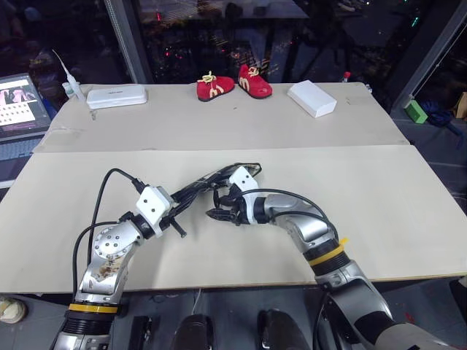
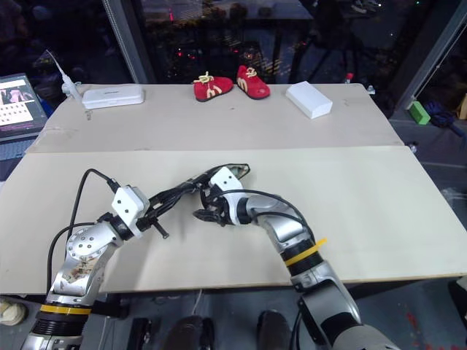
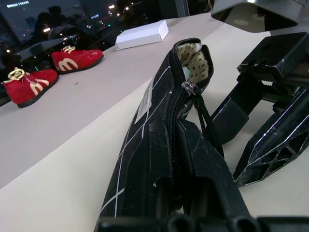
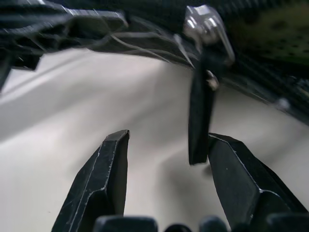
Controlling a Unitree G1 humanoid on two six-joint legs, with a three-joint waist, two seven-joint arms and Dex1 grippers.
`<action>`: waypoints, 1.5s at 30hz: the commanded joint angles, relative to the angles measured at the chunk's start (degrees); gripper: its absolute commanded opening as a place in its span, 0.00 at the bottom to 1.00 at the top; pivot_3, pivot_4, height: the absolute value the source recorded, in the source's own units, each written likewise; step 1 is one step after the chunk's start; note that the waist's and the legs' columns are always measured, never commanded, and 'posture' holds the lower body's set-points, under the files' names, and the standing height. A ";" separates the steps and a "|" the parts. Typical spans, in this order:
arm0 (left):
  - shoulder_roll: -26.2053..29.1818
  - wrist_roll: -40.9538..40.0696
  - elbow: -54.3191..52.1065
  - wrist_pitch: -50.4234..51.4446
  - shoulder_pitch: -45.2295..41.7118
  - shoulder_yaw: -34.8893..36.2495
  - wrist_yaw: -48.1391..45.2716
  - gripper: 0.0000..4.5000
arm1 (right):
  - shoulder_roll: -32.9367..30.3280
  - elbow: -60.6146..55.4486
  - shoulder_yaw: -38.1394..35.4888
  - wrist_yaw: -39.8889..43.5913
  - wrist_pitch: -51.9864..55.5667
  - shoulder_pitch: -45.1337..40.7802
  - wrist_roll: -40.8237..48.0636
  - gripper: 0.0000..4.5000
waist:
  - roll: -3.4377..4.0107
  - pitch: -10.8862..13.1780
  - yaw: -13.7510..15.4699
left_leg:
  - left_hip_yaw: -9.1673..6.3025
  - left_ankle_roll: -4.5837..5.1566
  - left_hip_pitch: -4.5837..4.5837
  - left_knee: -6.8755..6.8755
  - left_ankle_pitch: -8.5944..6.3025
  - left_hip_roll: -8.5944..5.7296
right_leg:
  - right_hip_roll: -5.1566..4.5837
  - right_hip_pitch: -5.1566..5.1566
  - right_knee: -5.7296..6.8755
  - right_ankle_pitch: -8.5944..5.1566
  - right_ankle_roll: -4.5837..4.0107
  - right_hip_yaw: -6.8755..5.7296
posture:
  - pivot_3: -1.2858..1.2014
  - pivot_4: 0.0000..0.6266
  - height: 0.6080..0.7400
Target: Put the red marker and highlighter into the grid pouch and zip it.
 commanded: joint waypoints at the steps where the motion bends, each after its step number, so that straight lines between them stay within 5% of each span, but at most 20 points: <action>1: -0.02 -0.34 -1.20 -1.31 -0.72 0.67 0.39 0.00 | 1.16 -0.20 -1.29 0.03 -1.29 -2.34 0.88 0.61 | 0.00 0.00 -0.01 | -0.01 0.00 0.01 0.00 0.00 0.00 | 0.01 0.00 0.01 0.00 0.00 0.00 | 0.52 0.24 1.00; 2: -0.04 -0.33 -1.19 -1.32 -0.72 0.66 0.39 0.00 | 1.37 0.10 -1.61 -0.21 -1.47 -2.59 0.89 0.61 | 0.00 0.00 0.00 | -0.01 0.00 0.01 0.00 0.00 0.01 | 0.01 0.00 0.01 0.00 0.00 0.00 | 0.52 0.24 1.00; 10: -0.08 -0.21 -1.29 -1.35 -0.58 0.69 0.54 0.00 | 0.74 1.17 -2.89 0.38 -2.74 -3.17 1.07 0.02 | 0.00 0.00 0.01 | -0.02 0.00 -0.03 0.00 0.00 0.00 | 0.00 0.00 -0.02 0.00 0.00 -0.01 | 0.52 0.24 1.00; 17: 0.00 -0.18 -1.44 -1.36 -0.46 0.76 0.58 0.00 | -2.87 -1.98 -3.76 3.14 -2.51 -2.00 2.18 0.02 | 0.00 0.00 0.03 | -0.03 0.00 -0.03 0.00 0.00 0.00 | 0.00 -0.01 -0.03 0.00 0.00 -0.01 | 0.52 0.24 1.00; 30: 0.17 -0.32 -1.42 -1.36 -0.47 0.84 0.59 0.00 | -23.63 6.80 -12.32 5.86 -9.07 -4.59 -0.01 0.02 | -0.02 0.01 0.23 | 0.00 0.01 -0.05 0.00 0.00 -0.05 | -0.03 0.01 -0.11 0.00 0.01 -0.01 | 0.52 0.24 1.00; 36: 0.19 -0.53 -1.05 -1.59 -0.73 0.73 0.45 0.00 | -22.36 10.16 -11.69 5.40 -11.11 -5.13 -0.10 0.02 | -0.02 0.01 -0.65 | 0.02 0.02 0.03 -0.04 -0.01 0.04 | 0.08 -0.01 -0.02 -0.01 0.00 0.05 | 0.52 0.24 1.00; 45: -0.24 -0.37 -0.65 -1.90 -1.48 0.14 0.24 0.00 | -21.05 0.25 -10.61 11.80 -5.32 -0.33 4.83 0.65 | -0.02 0.01 0.24 | 0.00 0.02 -0.07 -0.03 -0.01 0.01 | -0.01 -0.01 -0.10 -0.01 0.02 0.02 | 0.52 0.24 1.00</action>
